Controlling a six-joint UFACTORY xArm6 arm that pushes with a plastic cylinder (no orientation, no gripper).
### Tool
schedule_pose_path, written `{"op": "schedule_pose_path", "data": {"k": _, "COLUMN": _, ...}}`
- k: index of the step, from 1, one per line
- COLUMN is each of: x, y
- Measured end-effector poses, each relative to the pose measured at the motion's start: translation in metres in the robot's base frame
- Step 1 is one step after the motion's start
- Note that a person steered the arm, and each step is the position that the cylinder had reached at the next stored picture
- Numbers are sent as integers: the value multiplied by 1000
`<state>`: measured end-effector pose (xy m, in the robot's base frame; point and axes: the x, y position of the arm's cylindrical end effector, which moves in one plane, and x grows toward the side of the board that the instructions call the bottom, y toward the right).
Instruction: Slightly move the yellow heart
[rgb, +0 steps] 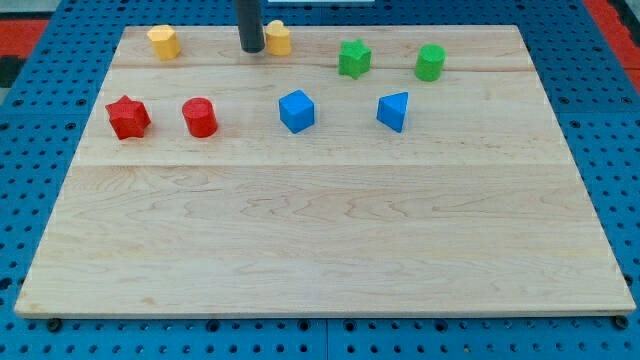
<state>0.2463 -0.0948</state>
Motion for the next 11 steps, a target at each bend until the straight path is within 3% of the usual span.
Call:
{"op": "schedule_pose_path", "data": {"k": 1, "x": 31, "y": 4}}
{"op": "schedule_pose_path", "data": {"k": 2, "x": 24, "y": 69}}
{"op": "schedule_pose_path", "data": {"k": 3, "x": 6, "y": 107}}
{"op": "schedule_pose_path", "data": {"k": 5, "x": -44, "y": 112}}
{"op": "schedule_pose_path", "data": {"k": 7, "x": -53, "y": 42}}
{"op": "schedule_pose_path", "data": {"k": 9, "x": -37, "y": 34}}
{"op": "schedule_pose_path", "data": {"k": 11, "x": -55, "y": 8}}
